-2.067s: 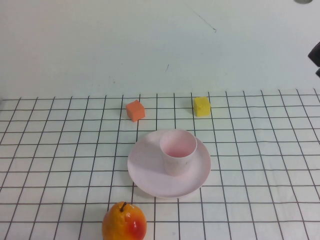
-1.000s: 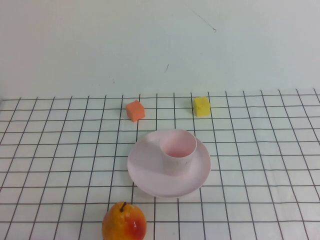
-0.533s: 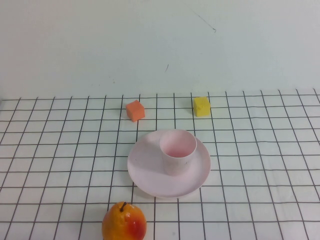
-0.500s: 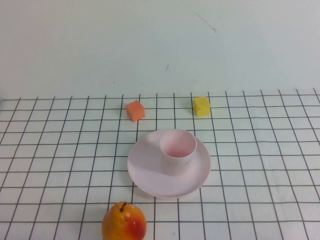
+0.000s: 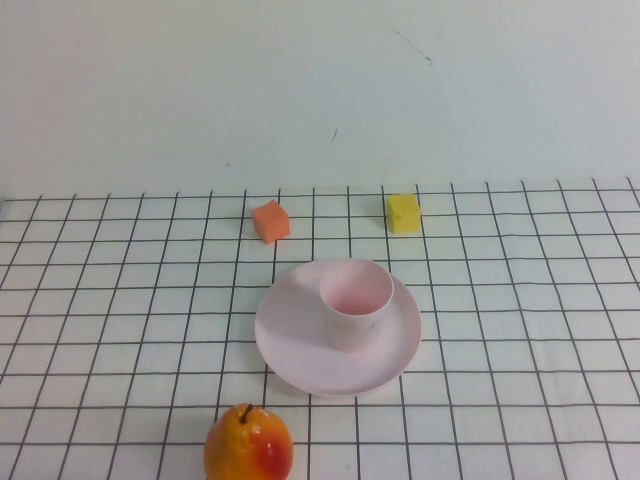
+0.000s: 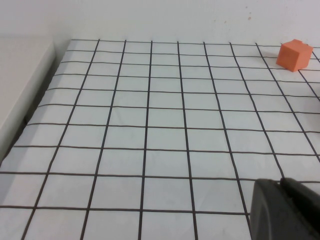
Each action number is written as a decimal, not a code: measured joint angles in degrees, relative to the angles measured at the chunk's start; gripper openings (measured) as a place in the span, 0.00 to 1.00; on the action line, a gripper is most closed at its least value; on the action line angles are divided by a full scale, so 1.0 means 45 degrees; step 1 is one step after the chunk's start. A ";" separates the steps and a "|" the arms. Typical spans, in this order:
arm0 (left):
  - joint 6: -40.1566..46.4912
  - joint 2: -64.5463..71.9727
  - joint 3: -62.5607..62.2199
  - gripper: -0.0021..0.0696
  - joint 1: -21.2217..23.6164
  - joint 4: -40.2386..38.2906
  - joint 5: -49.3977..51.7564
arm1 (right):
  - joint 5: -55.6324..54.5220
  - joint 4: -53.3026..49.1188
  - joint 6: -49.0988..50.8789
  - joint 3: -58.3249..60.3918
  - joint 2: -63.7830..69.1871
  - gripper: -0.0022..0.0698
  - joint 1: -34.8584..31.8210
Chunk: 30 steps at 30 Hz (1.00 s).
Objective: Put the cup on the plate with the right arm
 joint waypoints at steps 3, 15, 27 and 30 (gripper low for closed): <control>0.0000 0.0000 0.0000 0.02 0.0000 0.0000 0.0000 | 0.0388 0.0000 0.0000 0.0000 -0.0049 0.03 0.0000; 0.0000 0.0000 0.0000 0.02 0.0000 0.0000 0.0000 | 0.3092 0.0000 -0.0088 0.0000 -0.0059 0.03 0.0000; 0.0000 0.0000 0.0000 0.02 0.0000 0.0000 0.0000 | 0.3131 0.0000 -0.0275 0.0000 -0.0059 0.03 -0.0106; 0.0000 0.0000 0.0000 0.02 0.0000 0.0000 0.0000 | 0.3131 0.0000 -0.0275 0.0000 -0.0059 0.03 -0.0490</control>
